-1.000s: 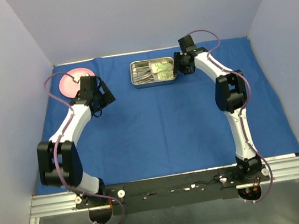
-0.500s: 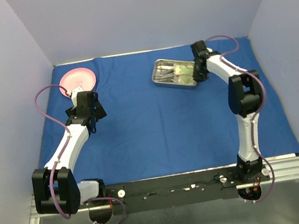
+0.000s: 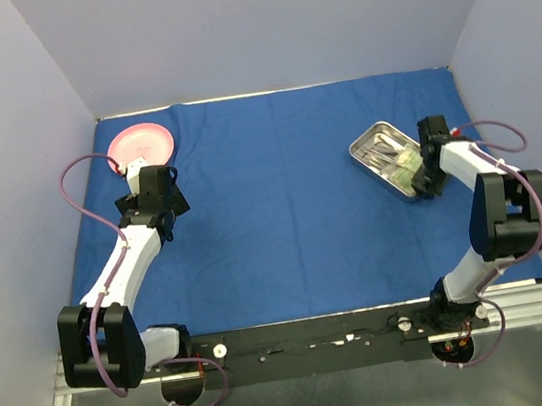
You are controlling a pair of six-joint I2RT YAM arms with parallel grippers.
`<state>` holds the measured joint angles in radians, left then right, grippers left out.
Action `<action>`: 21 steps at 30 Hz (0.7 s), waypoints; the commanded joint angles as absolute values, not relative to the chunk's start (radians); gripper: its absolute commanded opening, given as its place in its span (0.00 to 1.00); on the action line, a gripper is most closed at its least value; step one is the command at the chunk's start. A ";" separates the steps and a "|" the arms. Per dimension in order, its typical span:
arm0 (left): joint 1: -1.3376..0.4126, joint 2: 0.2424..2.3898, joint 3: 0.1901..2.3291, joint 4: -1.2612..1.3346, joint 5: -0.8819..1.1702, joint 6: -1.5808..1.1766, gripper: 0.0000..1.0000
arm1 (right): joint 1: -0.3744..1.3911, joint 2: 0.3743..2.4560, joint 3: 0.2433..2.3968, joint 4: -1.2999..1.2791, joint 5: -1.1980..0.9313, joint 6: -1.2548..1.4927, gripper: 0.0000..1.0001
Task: Open and lay out the surgical kit
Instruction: Move the container from the surgical kit.
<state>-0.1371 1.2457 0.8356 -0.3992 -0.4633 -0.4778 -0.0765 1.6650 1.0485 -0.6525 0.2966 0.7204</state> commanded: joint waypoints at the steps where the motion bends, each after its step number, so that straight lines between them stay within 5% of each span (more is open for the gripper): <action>1: -0.133 1.249 0.853 -0.402 -0.502 -0.488 0.99 | -0.107 1.550 0.945 -0.660 0.268 0.787 0.33; 9: -0.133 1.267 0.856 -0.391 -0.491 -0.489 0.99 | -0.086 1.413 1.022 -0.603 0.216 0.543 0.64; 21: -0.133 1.287 0.864 -0.384 -0.494 -0.480 0.99 | 0.161 1.701 1.279 -0.503 -0.017 -0.018 0.63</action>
<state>-0.1371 1.2850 0.8402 -0.3985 -0.4637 -0.4786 0.1349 1.5692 1.2057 -0.5198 0.0715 0.1795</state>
